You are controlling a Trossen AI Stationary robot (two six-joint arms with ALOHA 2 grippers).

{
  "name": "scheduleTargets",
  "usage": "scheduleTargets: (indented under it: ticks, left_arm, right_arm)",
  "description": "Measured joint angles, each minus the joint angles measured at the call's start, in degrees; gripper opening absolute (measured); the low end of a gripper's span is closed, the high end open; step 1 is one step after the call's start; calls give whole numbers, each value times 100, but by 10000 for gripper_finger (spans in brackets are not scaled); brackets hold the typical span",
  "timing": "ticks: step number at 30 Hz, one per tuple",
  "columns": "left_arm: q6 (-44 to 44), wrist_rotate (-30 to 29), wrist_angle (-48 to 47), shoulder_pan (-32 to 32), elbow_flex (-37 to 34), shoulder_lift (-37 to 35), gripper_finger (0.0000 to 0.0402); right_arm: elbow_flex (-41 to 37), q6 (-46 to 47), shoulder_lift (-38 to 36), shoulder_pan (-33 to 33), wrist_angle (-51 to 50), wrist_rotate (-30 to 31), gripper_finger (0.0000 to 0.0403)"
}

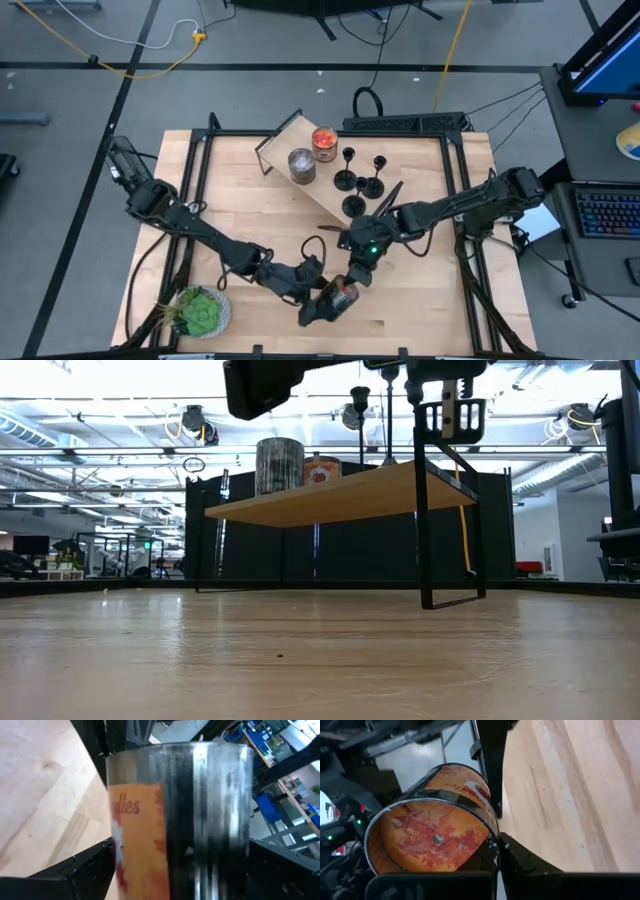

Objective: Pick & Place candle stick holders
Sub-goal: Put the orange scented candle on the shelf

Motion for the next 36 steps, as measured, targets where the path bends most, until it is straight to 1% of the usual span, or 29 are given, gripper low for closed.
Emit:
scheduleTargets:
  ticks: [8, 17, 23, 26, 30, 33, 36]
  left_arm:
    - [151, 19, 5, 168, 0, 1, 400]
    - [264, -377, 22, 145, 0, -2, 400]
    - [279, -374, 15, 155, 0, -2, 399]
    - [277, -300, 10, 197, 0, -2, 399]
    - [165, 29, -2, 279, 0, -4, 399]
    - [17, 121, -54, 343, 2, -4, 384]
    - [-86, 141, -143, 380, 8, -10, 349]
  right_arm:
    - [0, 83, 96, -40, 148, 30, 0]
    - [0, -32, 160, -121, 216, -5, 0]
    - [0, -54, 160, -179, 225, -110, 0]
    - [0, -52, 160, -198, 313, -123, 0]
    - [0, -52, 160, -197, 443, -119, 0]
    - [0, -52, 160, -225, 423, -111, 0]
    - [0, -50, 160, -241, 449, -89, 0]
